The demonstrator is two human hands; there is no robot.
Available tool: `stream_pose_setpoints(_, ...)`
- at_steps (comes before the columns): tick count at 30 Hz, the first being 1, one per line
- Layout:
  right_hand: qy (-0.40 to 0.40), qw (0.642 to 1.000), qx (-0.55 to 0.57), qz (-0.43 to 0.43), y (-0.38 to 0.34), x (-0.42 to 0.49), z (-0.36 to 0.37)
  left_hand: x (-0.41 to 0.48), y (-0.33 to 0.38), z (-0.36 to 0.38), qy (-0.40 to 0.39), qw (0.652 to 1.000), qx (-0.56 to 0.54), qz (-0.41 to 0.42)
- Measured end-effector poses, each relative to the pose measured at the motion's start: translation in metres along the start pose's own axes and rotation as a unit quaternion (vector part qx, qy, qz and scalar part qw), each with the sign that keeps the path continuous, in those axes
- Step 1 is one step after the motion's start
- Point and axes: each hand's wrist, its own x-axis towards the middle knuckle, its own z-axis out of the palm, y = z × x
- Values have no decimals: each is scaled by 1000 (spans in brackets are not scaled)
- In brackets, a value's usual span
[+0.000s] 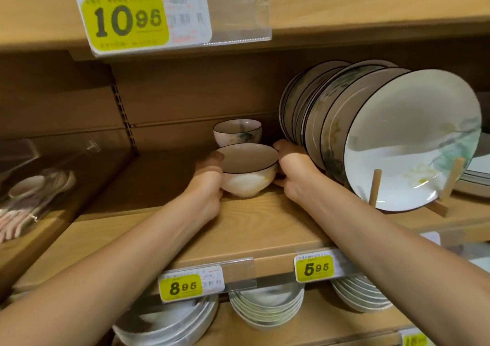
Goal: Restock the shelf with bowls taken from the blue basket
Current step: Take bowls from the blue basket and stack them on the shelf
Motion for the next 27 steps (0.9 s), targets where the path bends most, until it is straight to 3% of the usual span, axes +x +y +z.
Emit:
stream_pose_setpoints(19, -50, 998, 41, -21, 8, -13, 0, 9, -6, -12, -48, 998, -29, -5)
stream_pose_setpoints(24, -53, 995, 22, -79, -23, -14, 20, 23, 30, 1, -13, 999, 6, 35)
stream_pose_setpoints(27, -69, 988, 37, -134, -54, -2, 39, 40, 63, 10, -79, 990, 44, 109)
